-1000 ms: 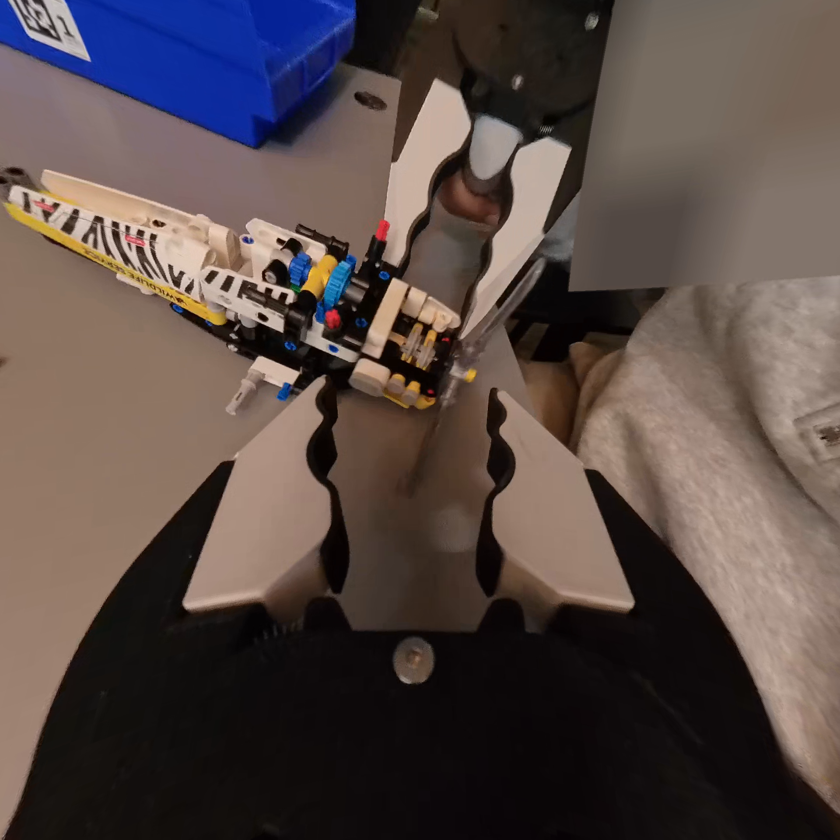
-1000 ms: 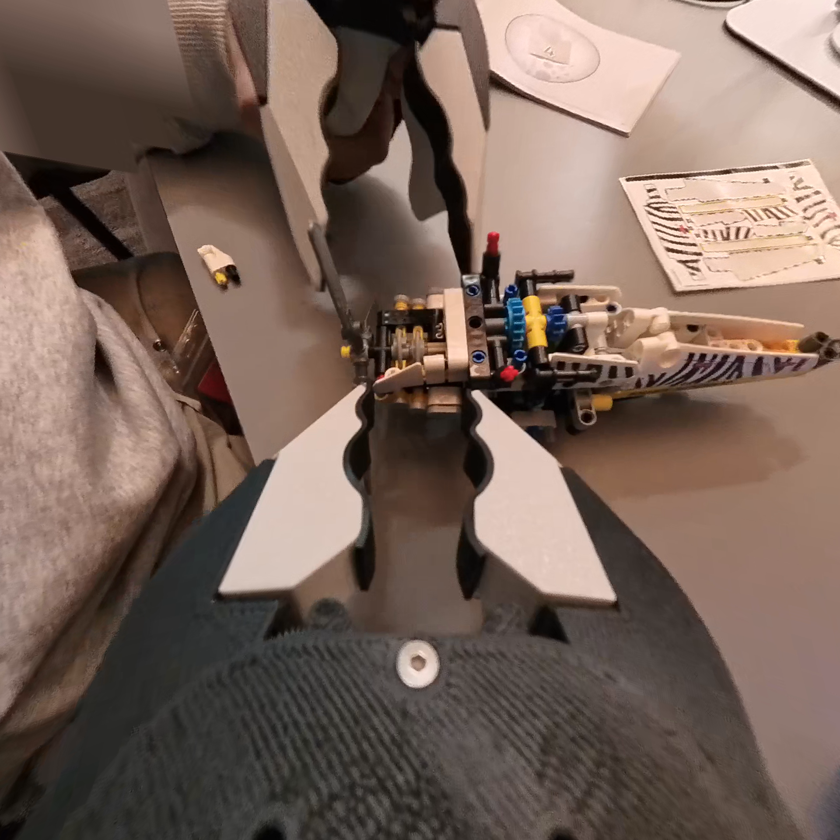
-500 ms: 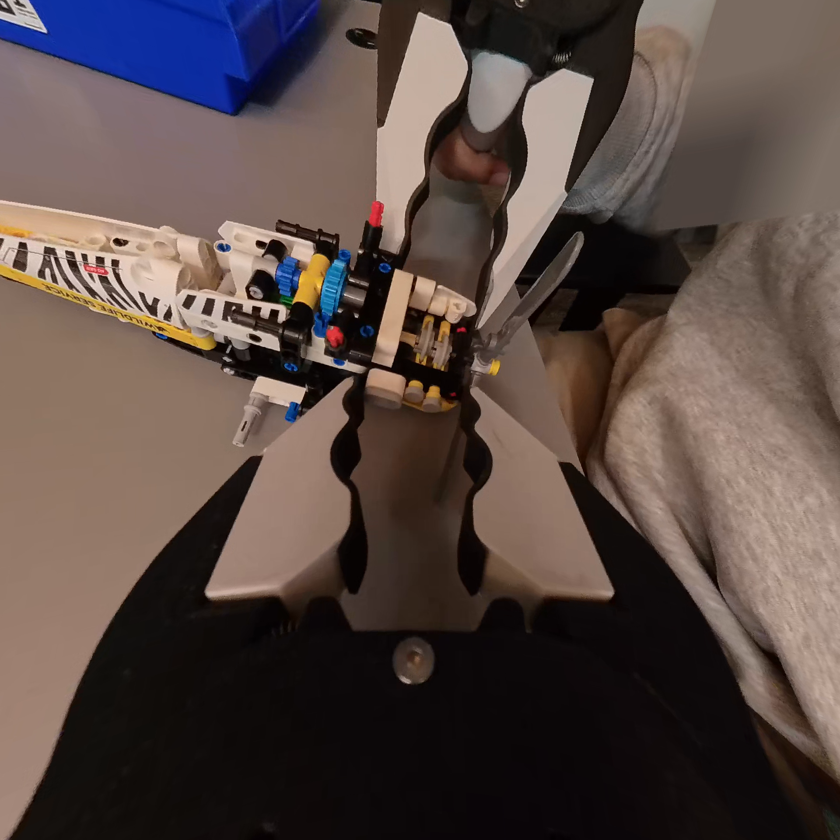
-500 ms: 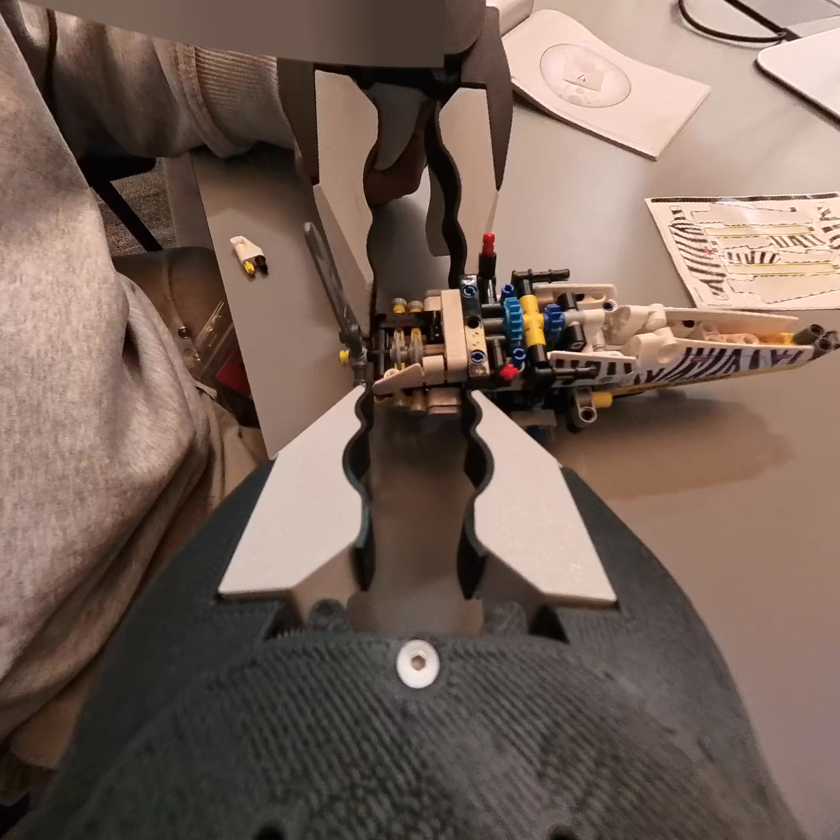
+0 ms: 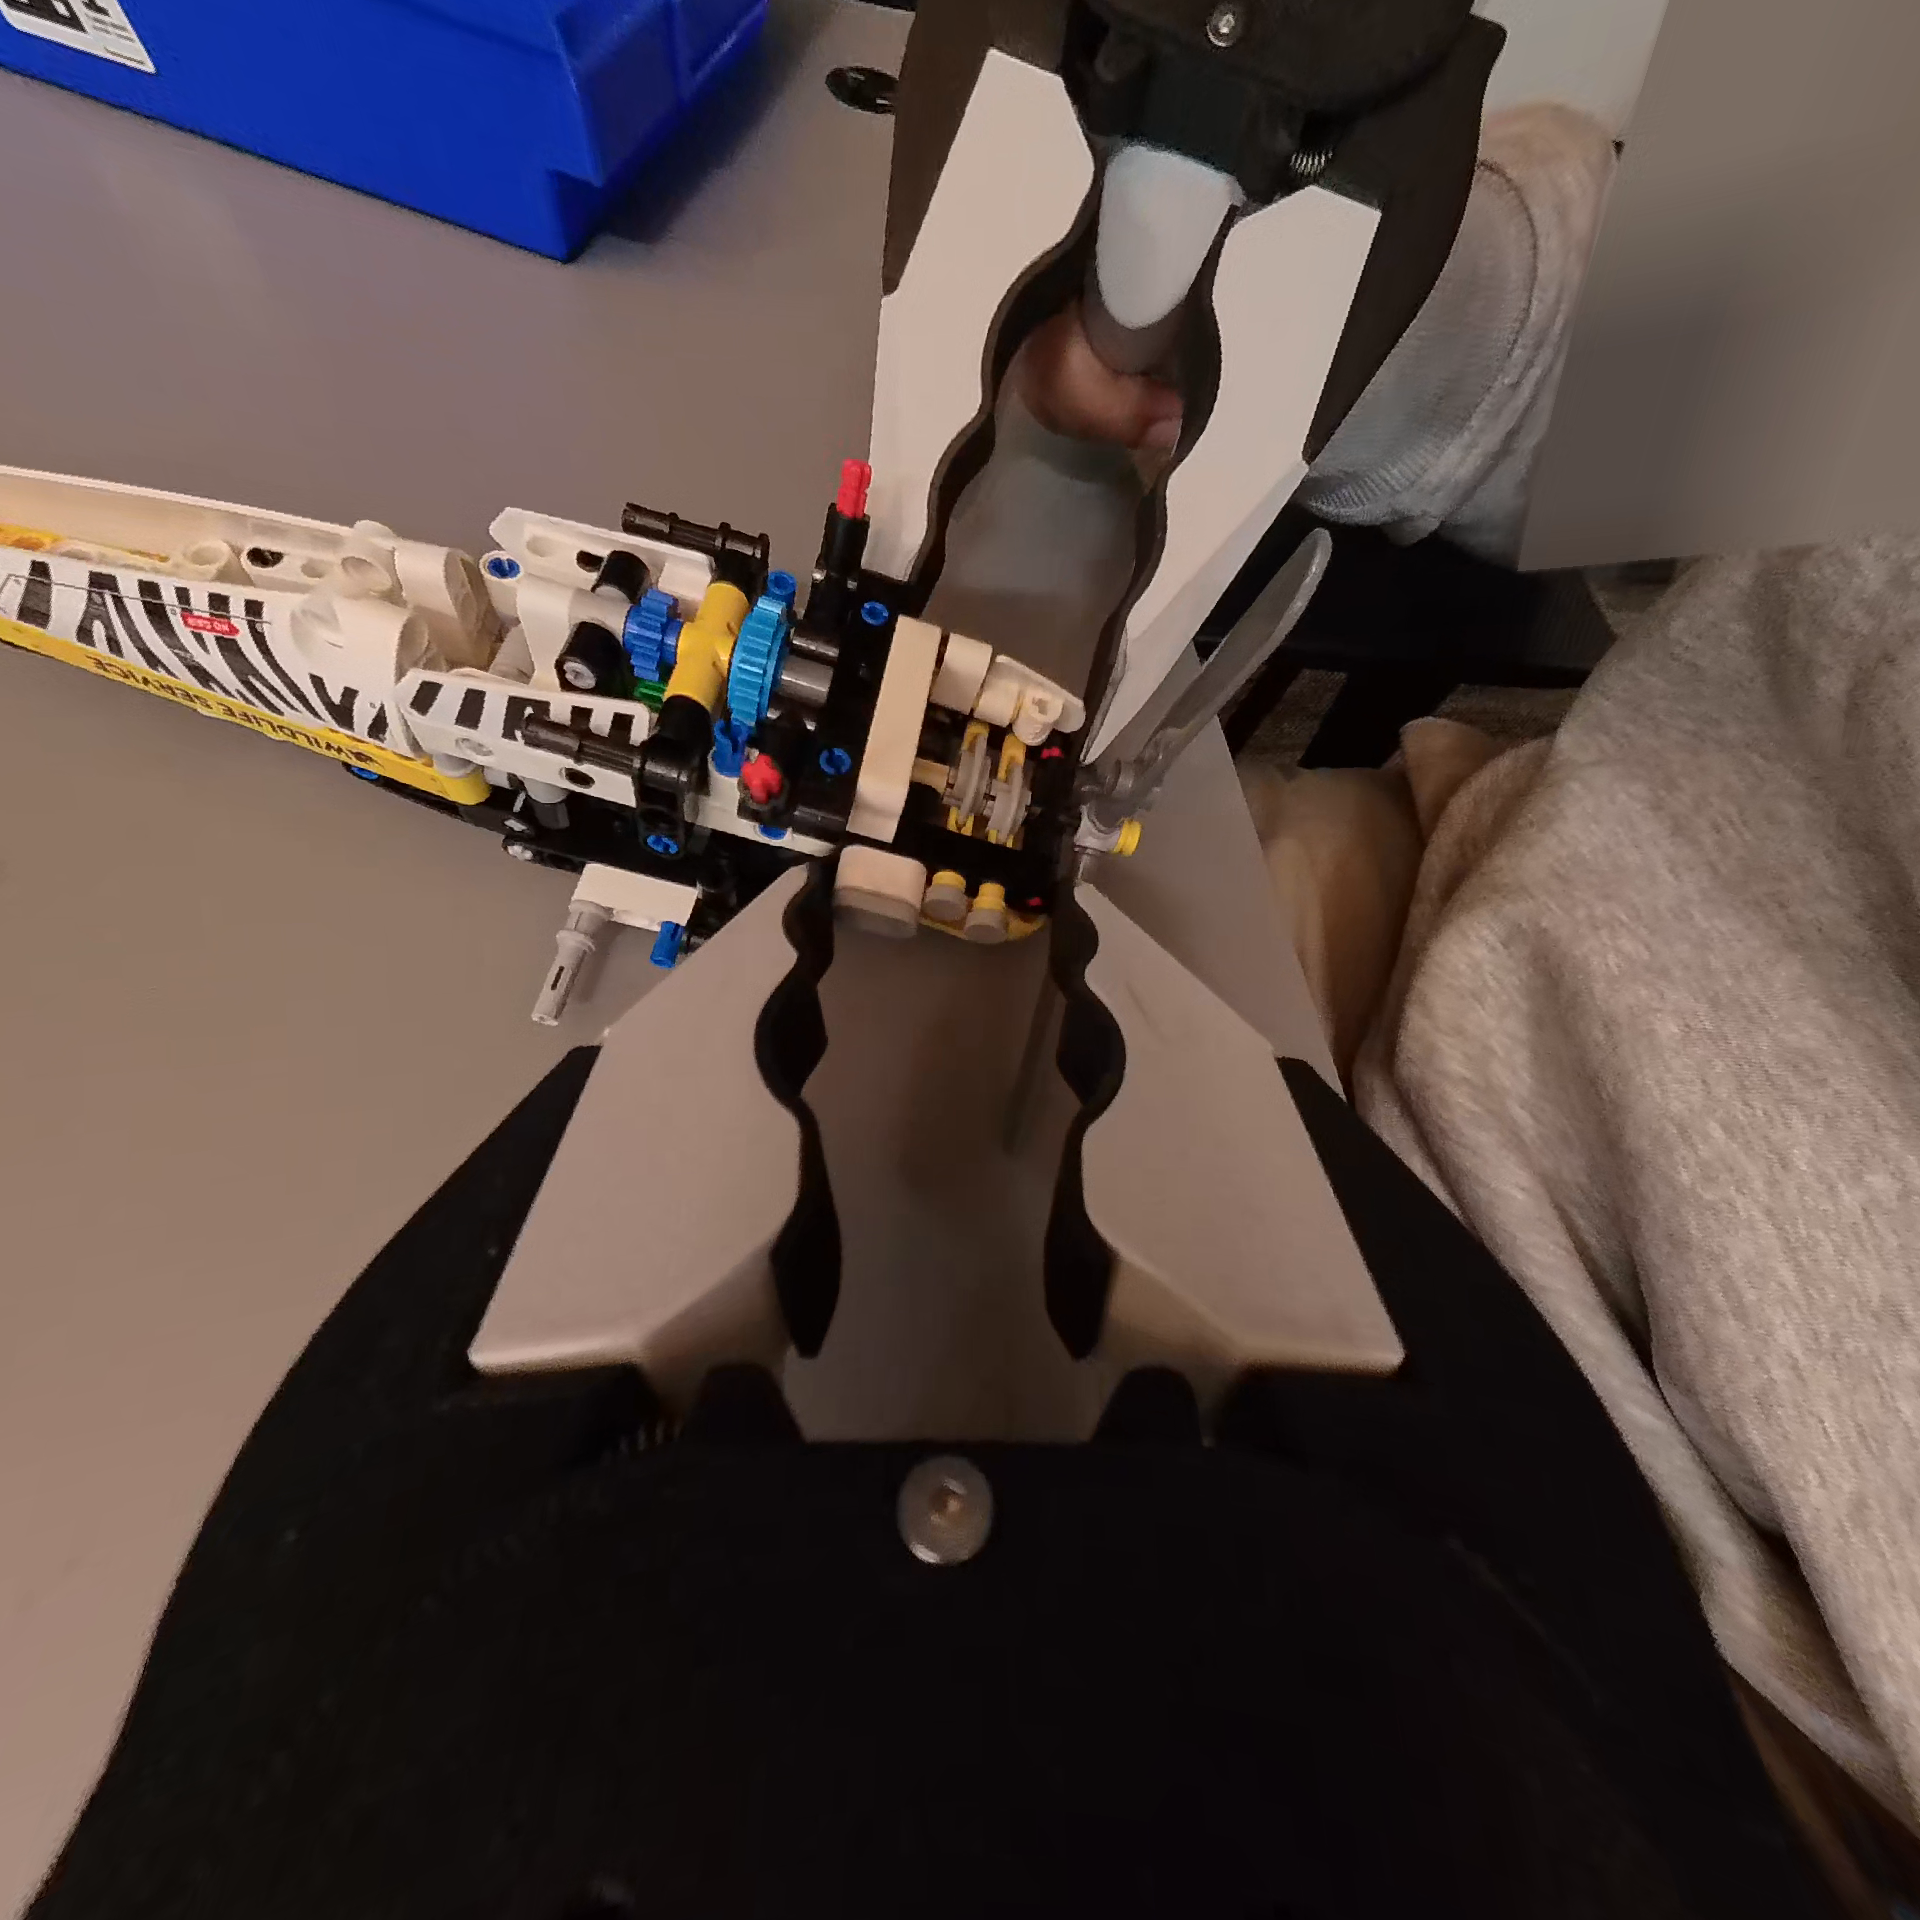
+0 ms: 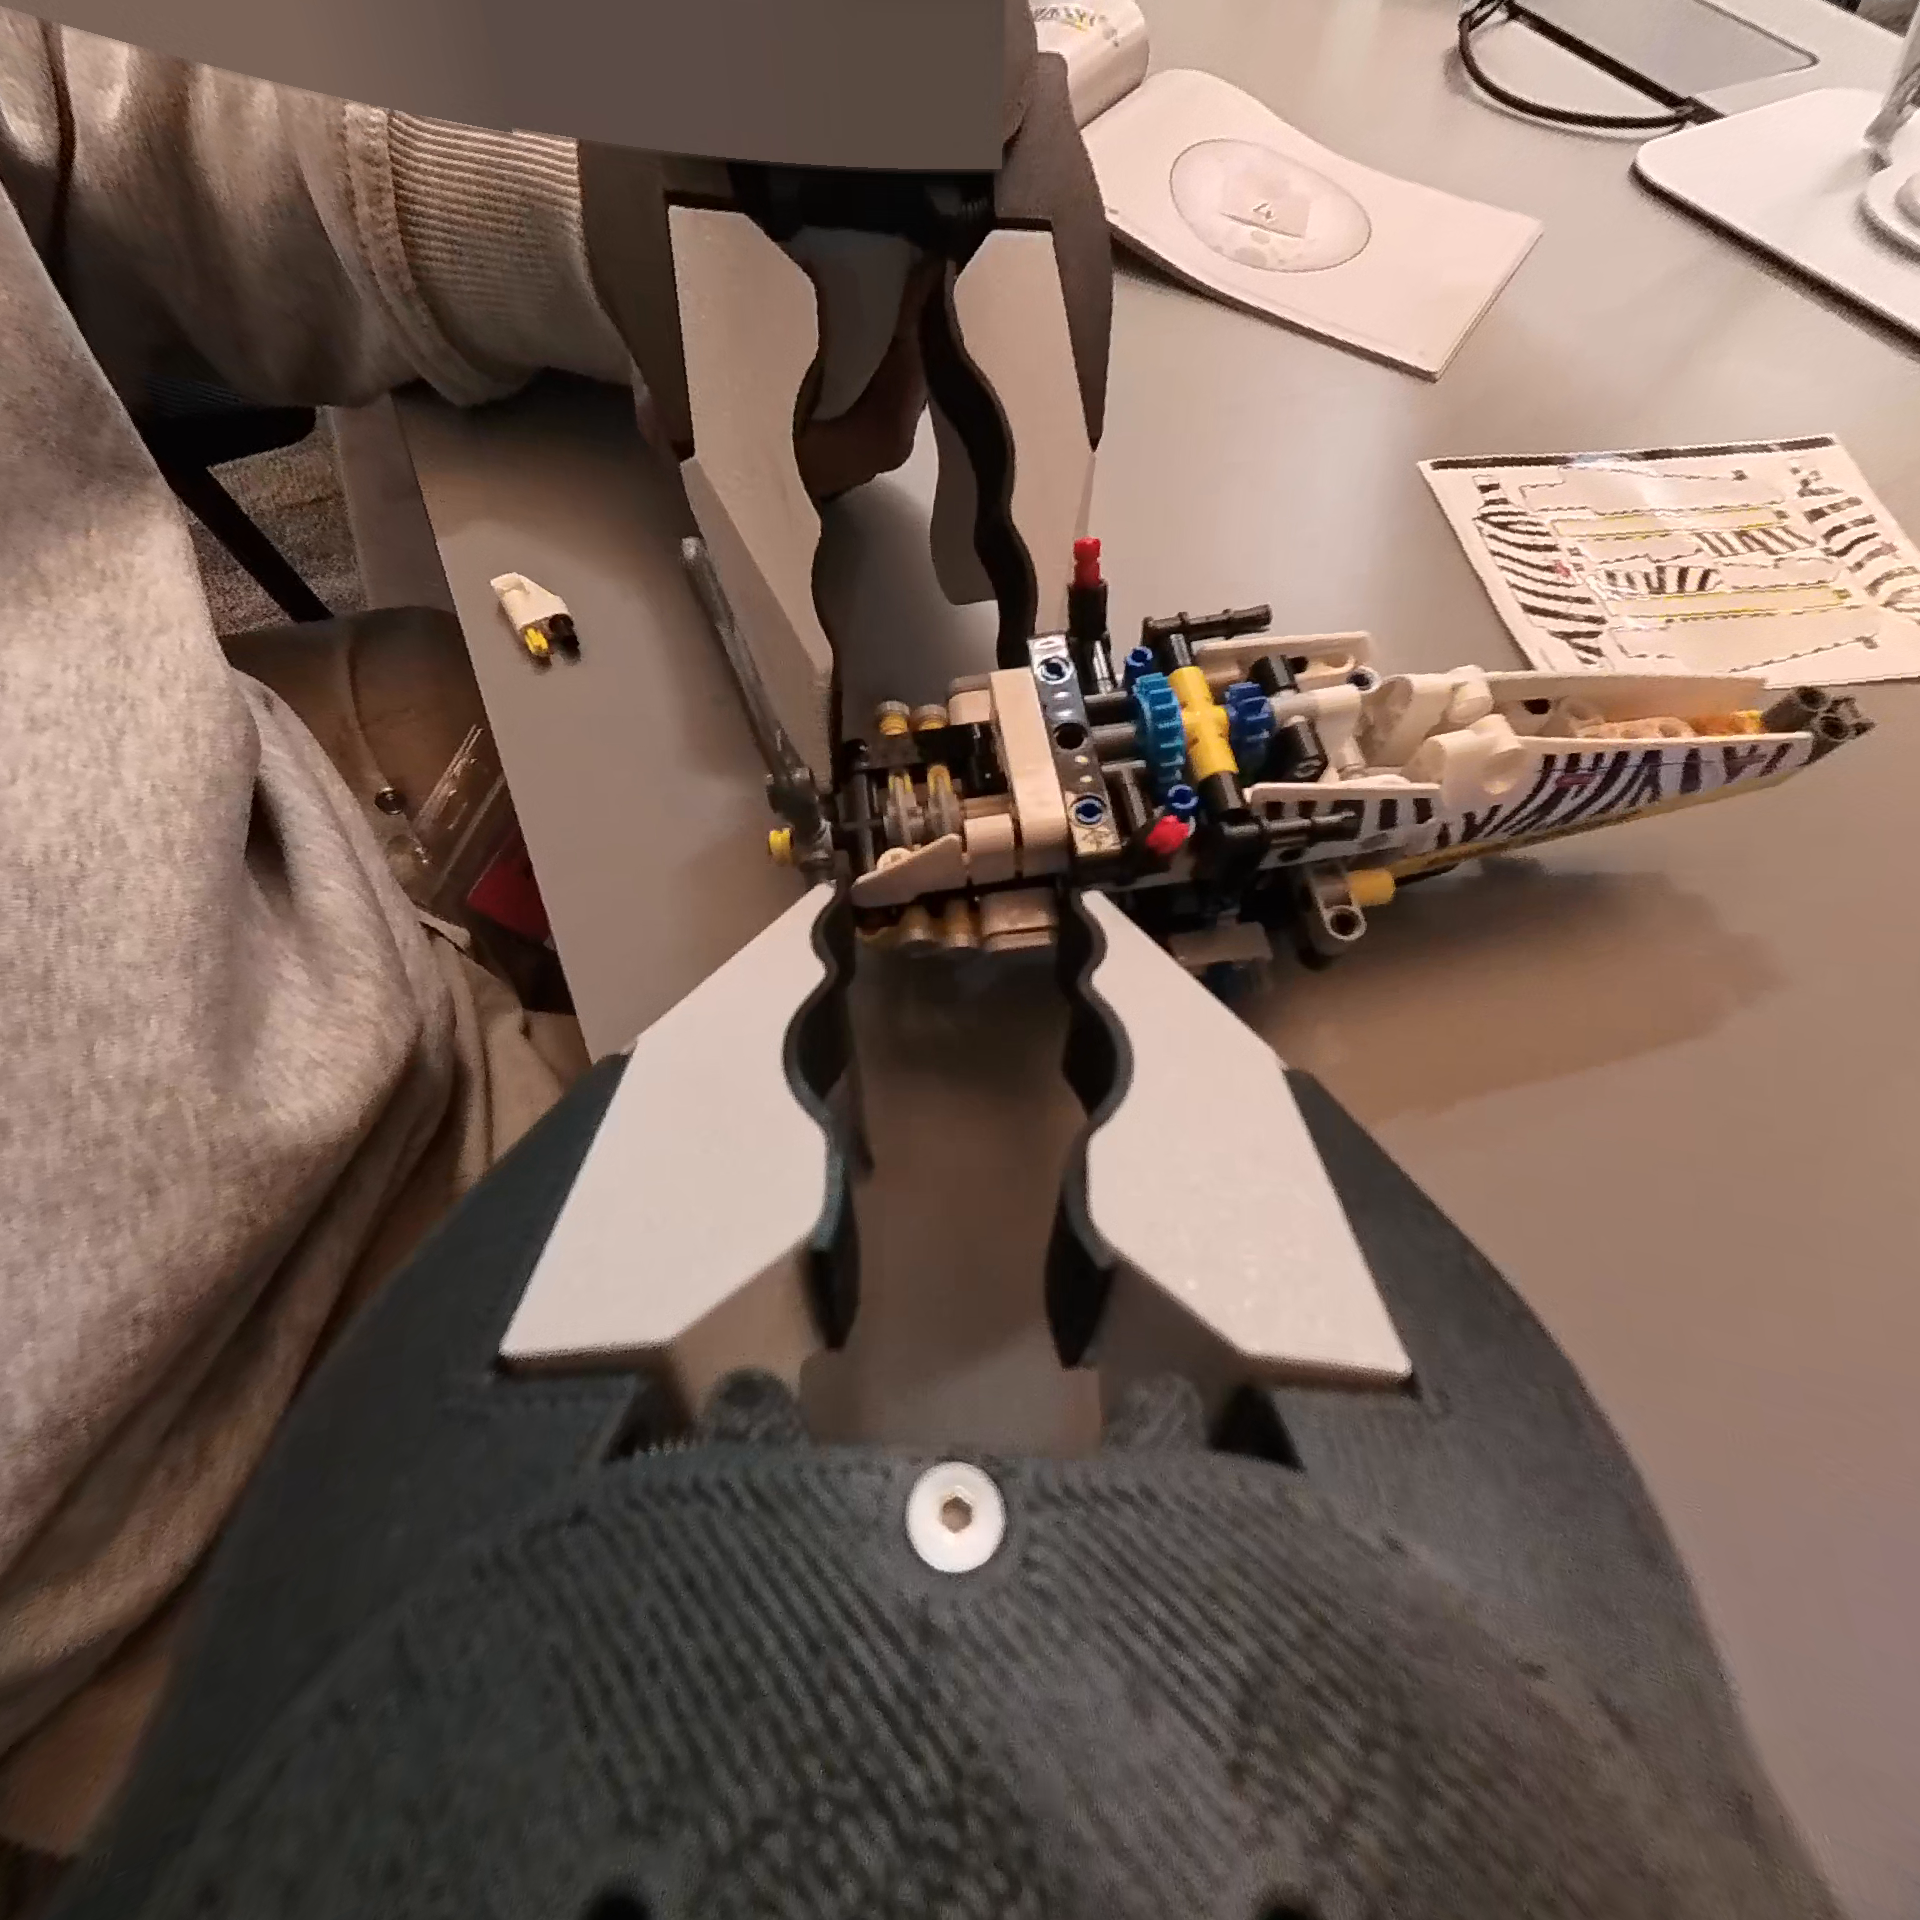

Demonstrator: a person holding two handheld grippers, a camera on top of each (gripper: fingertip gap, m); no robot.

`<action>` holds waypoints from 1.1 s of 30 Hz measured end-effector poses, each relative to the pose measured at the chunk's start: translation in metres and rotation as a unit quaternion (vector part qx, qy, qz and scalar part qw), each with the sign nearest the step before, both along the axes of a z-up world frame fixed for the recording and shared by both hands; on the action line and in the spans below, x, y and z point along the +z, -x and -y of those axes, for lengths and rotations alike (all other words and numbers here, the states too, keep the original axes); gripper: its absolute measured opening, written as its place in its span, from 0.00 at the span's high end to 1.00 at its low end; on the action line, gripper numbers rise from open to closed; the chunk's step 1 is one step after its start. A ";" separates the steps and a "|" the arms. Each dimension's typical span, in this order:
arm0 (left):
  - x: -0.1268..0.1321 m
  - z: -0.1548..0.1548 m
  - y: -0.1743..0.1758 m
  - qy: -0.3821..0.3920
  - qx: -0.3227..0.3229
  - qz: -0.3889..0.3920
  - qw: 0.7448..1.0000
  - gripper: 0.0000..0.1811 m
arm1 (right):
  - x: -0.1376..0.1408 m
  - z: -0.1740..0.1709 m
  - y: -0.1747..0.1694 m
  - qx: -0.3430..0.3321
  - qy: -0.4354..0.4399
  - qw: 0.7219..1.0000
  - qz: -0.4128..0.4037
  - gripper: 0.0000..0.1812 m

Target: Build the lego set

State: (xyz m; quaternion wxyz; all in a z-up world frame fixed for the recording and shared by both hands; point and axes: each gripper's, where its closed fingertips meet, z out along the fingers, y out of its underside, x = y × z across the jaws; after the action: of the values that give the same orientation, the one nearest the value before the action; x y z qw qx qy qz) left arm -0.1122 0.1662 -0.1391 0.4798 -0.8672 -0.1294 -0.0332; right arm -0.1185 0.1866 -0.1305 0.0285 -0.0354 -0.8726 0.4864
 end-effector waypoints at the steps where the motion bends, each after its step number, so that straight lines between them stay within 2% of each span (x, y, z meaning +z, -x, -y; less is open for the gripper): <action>1: 0.000 0.000 0.000 0.001 0.000 0.000 1.000 0.77 | 0.000 0.000 0.000 0.000 0.001 1.000 0.000 0.79; 22: 0.000 0.002 0.002 0.005 0.006 -0.009 1.000 0.77 | 0.000 0.002 0.002 -0.007 0.011 1.000 0.000 0.78; 27: 0.000 0.003 0.002 0.002 0.006 -0.002 1.000 0.77 | 0.006 0.003 0.002 -0.018 0.038 0.999 0.008 0.67; 33: 0.000 0.003 0.002 0.003 0.007 -0.002 1.000 0.77 | 0.022 -0.004 0.017 -0.061 0.101 0.992 0.047 0.74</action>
State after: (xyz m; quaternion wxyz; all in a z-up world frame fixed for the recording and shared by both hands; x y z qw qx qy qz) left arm -0.1145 0.1633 -0.1396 0.4782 -0.8675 -0.1346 -0.0273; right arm -0.1358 0.1906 -0.1087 0.0138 -0.1140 -0.8156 0.5671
